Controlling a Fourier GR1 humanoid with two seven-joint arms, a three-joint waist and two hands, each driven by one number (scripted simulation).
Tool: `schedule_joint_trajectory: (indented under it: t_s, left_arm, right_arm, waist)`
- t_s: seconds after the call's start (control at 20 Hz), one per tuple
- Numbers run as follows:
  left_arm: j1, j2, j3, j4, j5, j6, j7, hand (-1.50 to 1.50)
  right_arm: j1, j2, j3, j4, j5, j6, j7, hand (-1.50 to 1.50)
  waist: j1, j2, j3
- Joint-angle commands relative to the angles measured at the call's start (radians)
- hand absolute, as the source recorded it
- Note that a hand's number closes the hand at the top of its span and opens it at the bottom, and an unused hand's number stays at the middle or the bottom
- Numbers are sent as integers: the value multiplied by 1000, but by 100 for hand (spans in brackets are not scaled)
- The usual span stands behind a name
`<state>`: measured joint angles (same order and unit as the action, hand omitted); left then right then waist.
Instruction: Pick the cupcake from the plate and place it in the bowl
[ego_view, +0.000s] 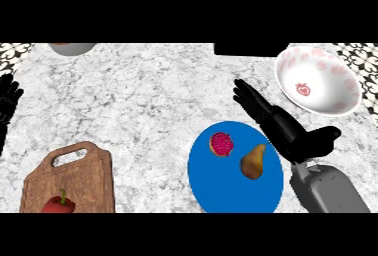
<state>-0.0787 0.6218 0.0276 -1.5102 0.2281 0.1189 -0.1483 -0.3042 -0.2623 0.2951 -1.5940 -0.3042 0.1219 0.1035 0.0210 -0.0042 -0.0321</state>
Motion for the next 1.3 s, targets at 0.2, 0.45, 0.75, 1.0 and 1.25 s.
schedule_joint_trajectory:
  t_s: [0.2,0.45,0.75,1.0,1.25]
  left_arm:
    - [-54,-232,-165,-11,-12,77,92,0]
    - [-8,-262,-171,-4,23,76,122,0]
    - [-40,-351,-268,-17,-39,127,155,0]
    - [-115,-344,-237,-5,-48,129,225,0]
    - [-34,-360,-257,-33,-77,130,176,0]
  right_arm:
    - [1,110,195,95,326,-254,136,150]
    - [84,99,82,65,562,-624,53,-150]
    - [227,258,270,-10,730,-942,-162,-150]
    - [225,252,304,-116,1067,-952,198,-150]
    - [220,254,237,-236,1257,-717,496,-150]
  waist:
    - [-35,7,30]
    - [-103,-9,33]
    - [-43,-2,32]
    - [-40,-1,30]
    - [-30,-1,30]
